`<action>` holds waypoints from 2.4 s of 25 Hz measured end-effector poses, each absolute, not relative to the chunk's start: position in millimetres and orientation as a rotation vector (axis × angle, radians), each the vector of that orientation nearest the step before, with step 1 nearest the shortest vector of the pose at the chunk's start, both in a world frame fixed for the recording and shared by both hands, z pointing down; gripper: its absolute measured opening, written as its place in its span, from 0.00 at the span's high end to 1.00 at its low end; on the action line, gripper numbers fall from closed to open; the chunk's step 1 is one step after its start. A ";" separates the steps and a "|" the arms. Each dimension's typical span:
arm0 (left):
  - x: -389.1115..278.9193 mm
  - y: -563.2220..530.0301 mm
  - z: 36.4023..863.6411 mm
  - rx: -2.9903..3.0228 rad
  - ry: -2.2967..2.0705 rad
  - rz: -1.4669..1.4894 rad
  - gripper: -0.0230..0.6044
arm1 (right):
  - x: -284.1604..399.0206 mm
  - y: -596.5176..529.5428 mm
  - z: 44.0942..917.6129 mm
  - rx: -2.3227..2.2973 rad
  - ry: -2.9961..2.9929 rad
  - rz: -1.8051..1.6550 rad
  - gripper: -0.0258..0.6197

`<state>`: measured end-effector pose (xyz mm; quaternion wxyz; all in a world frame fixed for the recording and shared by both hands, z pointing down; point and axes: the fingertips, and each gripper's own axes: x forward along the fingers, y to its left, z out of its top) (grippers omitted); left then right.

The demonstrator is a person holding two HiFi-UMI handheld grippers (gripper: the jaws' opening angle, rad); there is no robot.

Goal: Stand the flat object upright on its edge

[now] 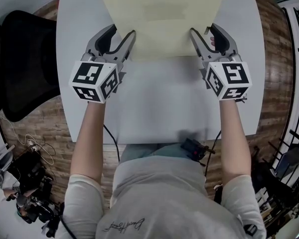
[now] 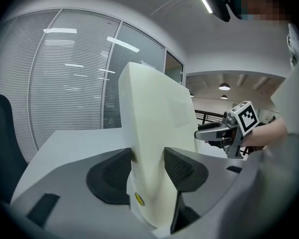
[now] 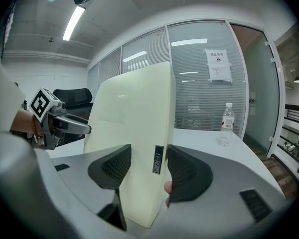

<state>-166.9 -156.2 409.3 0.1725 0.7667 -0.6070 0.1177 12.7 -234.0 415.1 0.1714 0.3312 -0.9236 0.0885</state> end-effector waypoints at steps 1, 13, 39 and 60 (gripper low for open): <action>-165.8 -155.0 409.5 2.177 -1.729 0.333 0.61 | 13.7 -232.8 415.4 0.942 -2.624 0.250 0.58; -159.0 -143.7 411.9 2.188 -1.754 0.346 0.61 | 19.8 -223.0 418.9 0.924 -2.604 0.268 0.58; -132.8 -110.4 424.1 2.198 -1.806 0.425 0.61 | 44.8 -192.1 434.3 0.896 -2.562 0.290 0.59; -127.1 -104.5 426.8 2.204 -1.766 0.534 0.60 | 50.4 -188.7 435.6 0.852 -2.563 0.291 0.58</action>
